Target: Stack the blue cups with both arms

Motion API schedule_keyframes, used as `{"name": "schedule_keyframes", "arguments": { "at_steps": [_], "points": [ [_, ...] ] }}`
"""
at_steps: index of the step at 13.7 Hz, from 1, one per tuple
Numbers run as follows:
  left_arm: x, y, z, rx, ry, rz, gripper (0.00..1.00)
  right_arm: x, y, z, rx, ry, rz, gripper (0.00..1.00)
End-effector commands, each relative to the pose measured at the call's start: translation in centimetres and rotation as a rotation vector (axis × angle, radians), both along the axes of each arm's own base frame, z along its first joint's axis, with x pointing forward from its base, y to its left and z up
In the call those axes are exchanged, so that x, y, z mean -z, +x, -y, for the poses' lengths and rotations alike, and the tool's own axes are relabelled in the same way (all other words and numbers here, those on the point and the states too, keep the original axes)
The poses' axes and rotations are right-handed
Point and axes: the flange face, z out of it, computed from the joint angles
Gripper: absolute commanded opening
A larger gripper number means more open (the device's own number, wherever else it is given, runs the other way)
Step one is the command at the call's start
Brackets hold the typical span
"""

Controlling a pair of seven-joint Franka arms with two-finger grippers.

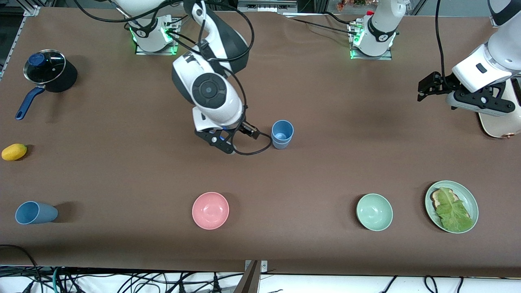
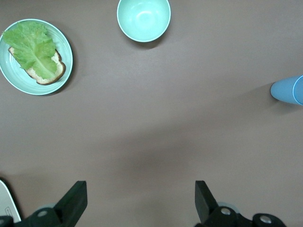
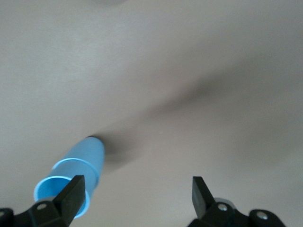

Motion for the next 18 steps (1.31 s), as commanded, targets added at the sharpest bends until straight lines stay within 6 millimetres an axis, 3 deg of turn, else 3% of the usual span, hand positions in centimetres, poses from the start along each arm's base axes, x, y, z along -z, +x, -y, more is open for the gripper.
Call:
{"name": "schedule_keyframes", "arguments": {
  "at_steps": [1,4,9,12,15,18],
  "points": [
    [-0.7,0.1,-0.3,-0.008,0.031,0.007,1.00,-2.4,0.7,4.2,-0.089,-0.016,-0.040,1.00],
    [-0.8,0.1,-0.2,-0.010,0.024,0.008,1.00,-4.7,2.0,10.2,-0.223,-0.002,-0.053,1.00],
    [-0.7,0.1,-0.2,-0.011,0.021,0.006,1.00,-8.3,1.0,21.1,-0.254,0.033,-0.043,1.00],
    [-0.8,0.1,-0.2,-0.009,0.021,0.005,1.00,-9.8,0.5,28.8,-0.302,0.053,-0.018,1.00],
    [-0.8,0.1,0.0,-0.008,0.022,0.005,1.00,-14.2,-1.4,36.1,-0.368,0.055,0.048,1.00],
    [-0.8,0.1,0.1,-0.007,0.020,0.006,1.00,-16.6,-3.3,39.9,-0.438,0.017,0.084,1.00]
  ]
}}
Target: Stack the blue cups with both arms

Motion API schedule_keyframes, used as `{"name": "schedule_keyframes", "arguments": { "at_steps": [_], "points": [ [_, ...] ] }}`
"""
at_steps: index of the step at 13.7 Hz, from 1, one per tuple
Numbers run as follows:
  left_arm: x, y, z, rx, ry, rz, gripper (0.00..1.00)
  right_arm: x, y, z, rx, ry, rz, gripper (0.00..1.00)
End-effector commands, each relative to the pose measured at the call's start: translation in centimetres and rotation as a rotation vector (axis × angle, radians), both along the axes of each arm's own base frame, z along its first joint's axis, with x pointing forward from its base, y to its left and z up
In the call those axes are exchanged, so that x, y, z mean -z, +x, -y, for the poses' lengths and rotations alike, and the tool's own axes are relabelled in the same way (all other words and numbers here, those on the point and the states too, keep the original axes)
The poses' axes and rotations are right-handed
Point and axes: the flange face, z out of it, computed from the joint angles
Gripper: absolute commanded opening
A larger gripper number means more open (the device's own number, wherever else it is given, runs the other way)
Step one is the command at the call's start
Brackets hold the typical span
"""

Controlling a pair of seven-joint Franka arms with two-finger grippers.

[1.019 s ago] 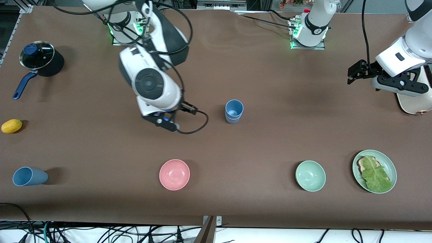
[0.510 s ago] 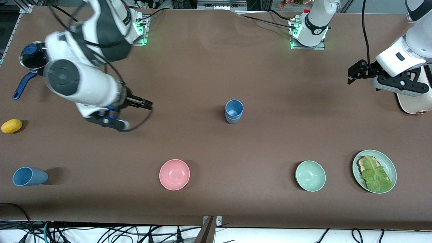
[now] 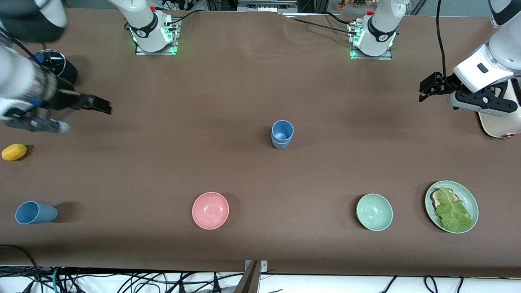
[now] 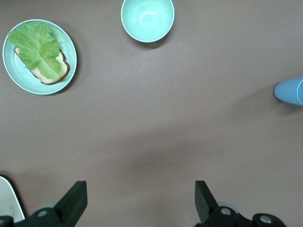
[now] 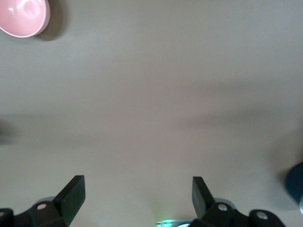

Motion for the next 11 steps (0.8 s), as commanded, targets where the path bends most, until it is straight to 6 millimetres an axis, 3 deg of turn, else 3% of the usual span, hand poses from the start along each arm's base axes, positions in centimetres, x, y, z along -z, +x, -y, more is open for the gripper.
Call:
{"name": "schedule_keyframes", "arguments": {
  "at_steps": [1,3,7,11],
  "points": [
    [-0.7,0.1,0.2,-0.003,0.012,0.003,1.00,-1.6,-3.3,2.7,-0.059,-0.014,0.031,1.00],
    [-0.6,0.1,0.2,-0.003,0.012,0.001,1.00,-1.7,-3.7,3.1,-0.157,-0.003,0.027,1.00],
    [-0.6,0.1,0.2,-0.003,0.012,0.001,1.00,-2.2,-3.5,3.3,-0.073,-0.036,0.043,1.00],
    [-0.6,0.1,0.2,-0.003,0.012,0.001,1.00,-3.0,-1.9,3.2,-0.060,-0.040,0.169,1.00]
  ]
}}
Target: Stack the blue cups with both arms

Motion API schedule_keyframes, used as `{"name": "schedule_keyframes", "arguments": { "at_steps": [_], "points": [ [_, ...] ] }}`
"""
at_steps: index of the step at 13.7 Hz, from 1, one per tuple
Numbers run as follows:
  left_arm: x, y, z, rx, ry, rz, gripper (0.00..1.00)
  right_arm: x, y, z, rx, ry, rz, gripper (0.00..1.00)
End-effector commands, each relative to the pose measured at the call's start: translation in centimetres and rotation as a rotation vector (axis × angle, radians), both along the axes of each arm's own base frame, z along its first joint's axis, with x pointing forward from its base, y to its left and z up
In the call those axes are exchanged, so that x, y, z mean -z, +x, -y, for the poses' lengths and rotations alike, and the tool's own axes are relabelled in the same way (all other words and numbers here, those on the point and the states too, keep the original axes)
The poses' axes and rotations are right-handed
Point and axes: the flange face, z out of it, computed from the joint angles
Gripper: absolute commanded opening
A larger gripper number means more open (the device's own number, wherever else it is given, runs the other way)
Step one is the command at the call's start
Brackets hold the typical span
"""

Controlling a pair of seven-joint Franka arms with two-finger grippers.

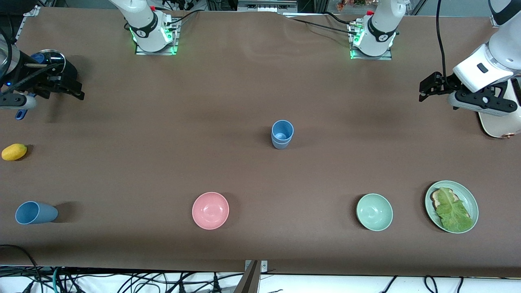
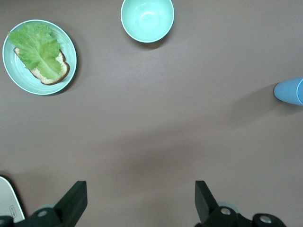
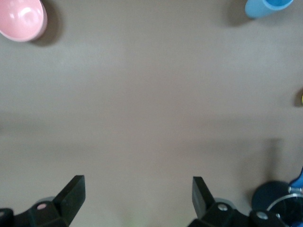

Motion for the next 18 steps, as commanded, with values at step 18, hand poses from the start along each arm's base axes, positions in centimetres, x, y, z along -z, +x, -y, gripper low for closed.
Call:
{"name": "schedule_keyframes", "arguments": {
  "at_steps": [18],
  "points": [
    [-0.6,0.0,0.2,-0.005,0.014,0.000,1.00,-0.1,1.4,-0.3,0.010,-0.003,0.074,1.00]
  ]
}}
